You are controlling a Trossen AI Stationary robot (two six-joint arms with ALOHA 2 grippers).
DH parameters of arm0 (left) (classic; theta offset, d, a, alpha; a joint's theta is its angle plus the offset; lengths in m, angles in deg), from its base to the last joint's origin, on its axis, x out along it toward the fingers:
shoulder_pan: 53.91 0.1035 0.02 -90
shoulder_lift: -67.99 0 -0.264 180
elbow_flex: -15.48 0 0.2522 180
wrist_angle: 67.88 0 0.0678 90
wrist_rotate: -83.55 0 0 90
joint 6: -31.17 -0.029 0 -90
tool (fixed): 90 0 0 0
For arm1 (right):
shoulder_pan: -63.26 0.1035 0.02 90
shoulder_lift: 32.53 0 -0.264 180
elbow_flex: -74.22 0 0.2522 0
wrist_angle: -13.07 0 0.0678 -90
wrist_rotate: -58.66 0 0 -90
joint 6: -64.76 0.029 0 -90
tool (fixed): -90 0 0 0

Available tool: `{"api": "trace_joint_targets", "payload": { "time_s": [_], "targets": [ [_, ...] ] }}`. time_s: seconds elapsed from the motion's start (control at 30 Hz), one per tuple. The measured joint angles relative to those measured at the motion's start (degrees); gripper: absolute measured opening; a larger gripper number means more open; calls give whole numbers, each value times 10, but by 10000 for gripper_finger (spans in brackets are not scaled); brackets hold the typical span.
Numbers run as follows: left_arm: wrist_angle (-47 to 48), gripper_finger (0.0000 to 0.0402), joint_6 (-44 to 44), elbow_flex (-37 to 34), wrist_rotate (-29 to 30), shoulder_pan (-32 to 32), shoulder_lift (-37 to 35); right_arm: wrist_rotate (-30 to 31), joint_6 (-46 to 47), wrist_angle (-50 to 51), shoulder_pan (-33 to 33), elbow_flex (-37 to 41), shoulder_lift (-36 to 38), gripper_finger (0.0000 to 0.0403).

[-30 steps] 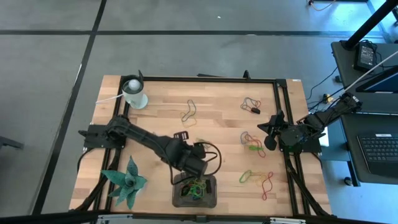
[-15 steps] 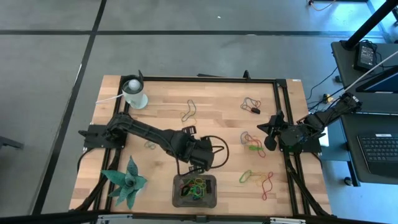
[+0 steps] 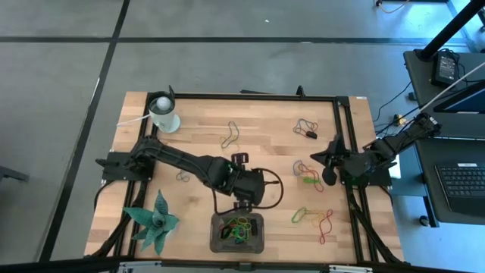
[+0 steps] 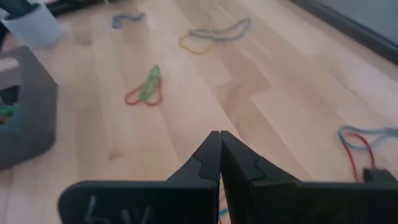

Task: Pick and place rubber bands into bin
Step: Put the red rubber band into the black bin

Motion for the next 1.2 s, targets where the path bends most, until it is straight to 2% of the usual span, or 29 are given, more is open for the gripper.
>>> {"api": "trace_joint_targets", "payload": {
  "time_s": [0.2,0.3,0.43,0.6,0.7,0.9,1.0,1.1,1.2],
  "targets": [
    [-11,2,-67,-5,-31,27,0,0,-31,-69,0,0,-12,10],
    [-28,2,-82,-56,-52,43,-11,0,-71,-124,0,0,-29,10],
    [-90,2,-80,-184,-92,53,-54,0,-141,-222,0,0,-68,10],
    [-263,2,-55,-402,-109,53,-162,0,-210,-360,-14,0,-145,10],
    [-357,2,-33,-519,-106,54,-244,-1,-217,-391,-35,-17,-204,10],
    [-424,2,-12,-686,-100,59,-398,-4,-227,-385,-90,-112,-346,10],
    [-421,2,-10,-744,-98,65,-468,-54,-238,-365,-123,-178,-423,10],
    [-421,2,-11,-787,-98,71,-535,-123,-225,-275,-151,-253,-503,10],
    [-419,2,-17,-823,-87,79,-593,-153,-195,-167,-171,-328,-581,10]
  ]
}}
